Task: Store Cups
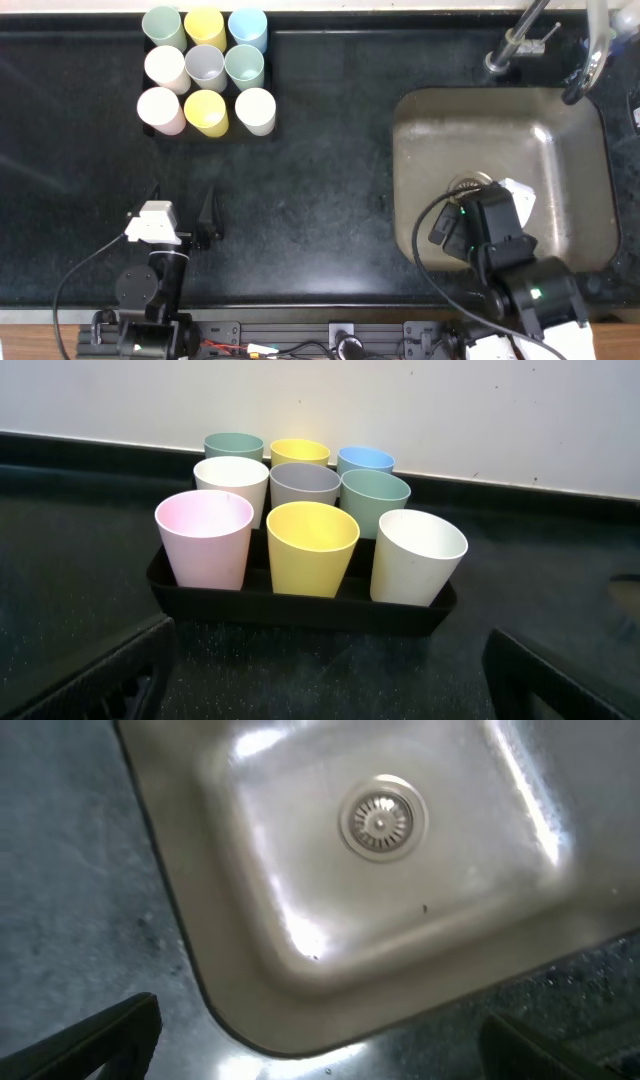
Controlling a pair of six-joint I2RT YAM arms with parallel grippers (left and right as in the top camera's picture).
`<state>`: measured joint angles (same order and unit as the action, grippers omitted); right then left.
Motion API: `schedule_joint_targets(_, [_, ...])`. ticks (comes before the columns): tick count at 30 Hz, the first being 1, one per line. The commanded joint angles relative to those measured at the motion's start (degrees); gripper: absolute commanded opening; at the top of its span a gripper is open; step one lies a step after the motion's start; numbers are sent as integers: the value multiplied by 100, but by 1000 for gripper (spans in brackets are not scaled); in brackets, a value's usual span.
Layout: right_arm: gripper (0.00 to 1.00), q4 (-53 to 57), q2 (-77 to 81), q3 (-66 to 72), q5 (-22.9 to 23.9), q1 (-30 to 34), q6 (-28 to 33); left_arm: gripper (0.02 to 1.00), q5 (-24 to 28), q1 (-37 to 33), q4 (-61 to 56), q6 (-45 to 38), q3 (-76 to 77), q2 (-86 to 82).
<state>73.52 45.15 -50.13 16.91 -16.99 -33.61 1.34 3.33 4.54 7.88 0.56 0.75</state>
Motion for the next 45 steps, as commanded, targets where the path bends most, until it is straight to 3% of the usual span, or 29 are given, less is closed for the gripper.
schedule_joint_targets(1, [998,-181,-557,52,52,315,-114,1000,55,-44,15,-103,-11,-44])
schedule_joint_targets(9, [998,-1530,-1228,138,52,1132,-114,1000,55,-44,15,-103,-11,-42])
schedule_joint_targets(13, [998,-2286,-1711,833,52,1471,-114,1000,55,-44,15,-103,-11,-42])
schedule_joint_targets(23, [998,-3407,-3672,3246,52,1598,-114,1000,55,-44,15,-103,-11,-42])
schedule_joint_targets(30, [998,-3952,-4378,3764,52,1670,-114,1000,52,-44,15,-103,-11,-42])
schedule_joint_targets(41, [998,-8096,-4496,4575,57,1676,-114,998,55,-44,15,-103,-11,-42])
schedule_joint_targets(45, [998,-8432,-4496,5001,72,1676,-114,1000,55,-44,15,-103,-11,-44])
